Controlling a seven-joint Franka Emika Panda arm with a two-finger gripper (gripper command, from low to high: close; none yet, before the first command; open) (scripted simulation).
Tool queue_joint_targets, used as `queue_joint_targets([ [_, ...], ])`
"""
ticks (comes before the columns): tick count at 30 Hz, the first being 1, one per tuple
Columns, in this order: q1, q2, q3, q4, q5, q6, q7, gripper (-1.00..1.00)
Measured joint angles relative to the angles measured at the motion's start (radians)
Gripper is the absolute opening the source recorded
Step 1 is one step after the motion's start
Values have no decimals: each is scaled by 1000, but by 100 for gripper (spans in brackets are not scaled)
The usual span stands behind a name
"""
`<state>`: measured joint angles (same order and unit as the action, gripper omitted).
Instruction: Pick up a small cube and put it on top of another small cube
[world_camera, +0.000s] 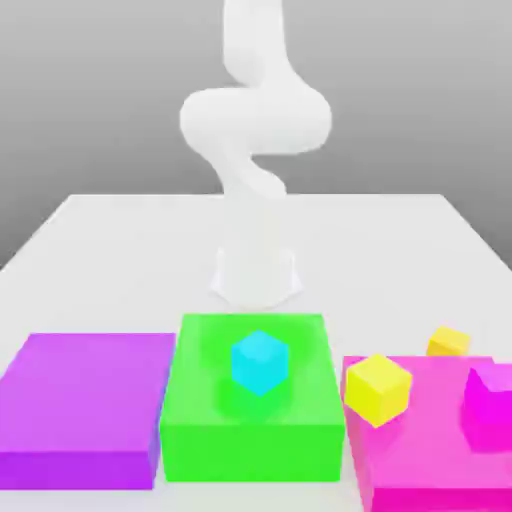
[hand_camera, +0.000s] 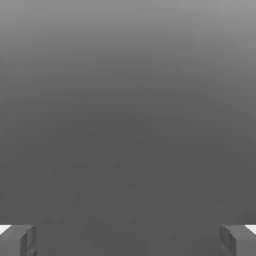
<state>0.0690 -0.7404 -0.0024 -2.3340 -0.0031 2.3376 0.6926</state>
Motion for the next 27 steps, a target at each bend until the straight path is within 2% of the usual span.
queue_joint_targets([
  [17,443,406,4,-232,4,256,-750,0],
  [27,641,643,68,-367,18,405,-1195,0],
])
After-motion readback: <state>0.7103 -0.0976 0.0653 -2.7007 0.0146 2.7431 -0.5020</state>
